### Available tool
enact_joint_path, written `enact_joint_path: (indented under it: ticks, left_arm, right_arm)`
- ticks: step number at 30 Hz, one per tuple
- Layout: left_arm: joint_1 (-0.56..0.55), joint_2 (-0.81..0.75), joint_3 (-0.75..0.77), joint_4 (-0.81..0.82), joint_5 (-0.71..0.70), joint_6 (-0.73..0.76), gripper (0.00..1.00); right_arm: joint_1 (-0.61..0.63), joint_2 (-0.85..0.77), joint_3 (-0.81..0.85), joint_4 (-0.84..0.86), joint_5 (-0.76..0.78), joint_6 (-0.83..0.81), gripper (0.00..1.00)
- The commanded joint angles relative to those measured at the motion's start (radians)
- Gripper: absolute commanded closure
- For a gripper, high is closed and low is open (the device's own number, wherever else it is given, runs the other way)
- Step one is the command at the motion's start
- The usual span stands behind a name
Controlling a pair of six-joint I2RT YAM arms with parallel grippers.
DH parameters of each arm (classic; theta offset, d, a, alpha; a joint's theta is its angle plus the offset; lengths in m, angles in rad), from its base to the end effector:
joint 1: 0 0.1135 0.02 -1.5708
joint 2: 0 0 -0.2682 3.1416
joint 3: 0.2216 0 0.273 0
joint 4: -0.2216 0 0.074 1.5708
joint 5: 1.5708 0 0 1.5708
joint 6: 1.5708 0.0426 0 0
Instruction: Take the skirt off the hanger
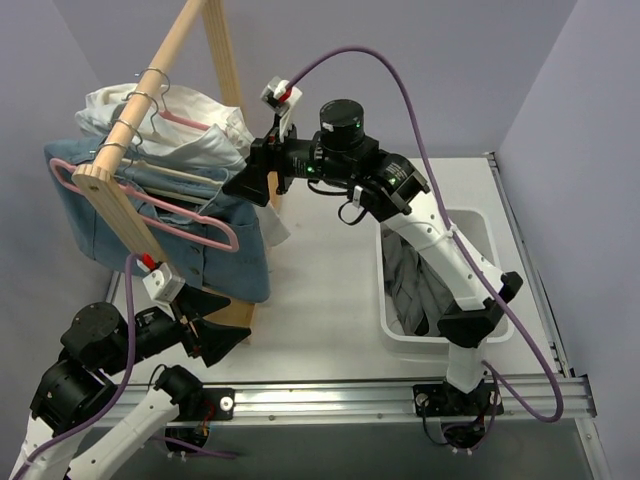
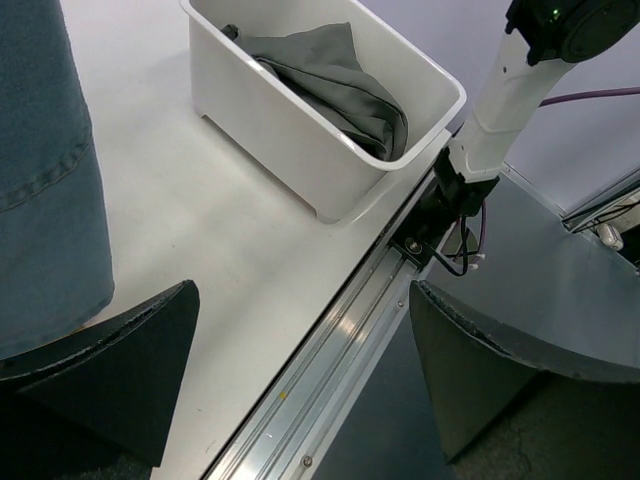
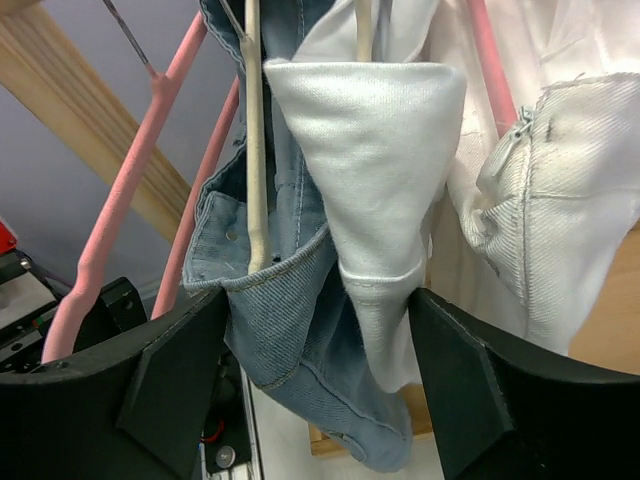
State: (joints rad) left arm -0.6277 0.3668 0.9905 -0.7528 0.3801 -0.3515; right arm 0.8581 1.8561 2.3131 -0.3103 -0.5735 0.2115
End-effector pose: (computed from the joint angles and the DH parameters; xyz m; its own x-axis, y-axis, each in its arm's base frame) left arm 0.0420 -0.0500 0.3993 -0.3881 -0.1134 -0.9146 0.7557 0.5288 -0.3863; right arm 0.2549 0.3303 0.5583 -0.1136 0.1382 -0.9839 -0.9846 0.1168 0.1301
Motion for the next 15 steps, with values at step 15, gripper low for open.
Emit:
enact_joint_path:
  ticks: [15]
  left_arm:
    - [-0.001,0.011,0.031,0.018,0.023,0.029,0.05]
  right_arm:
    - [0.052,0.005,-0.011,0.008,0.066,-0.052,0.25]
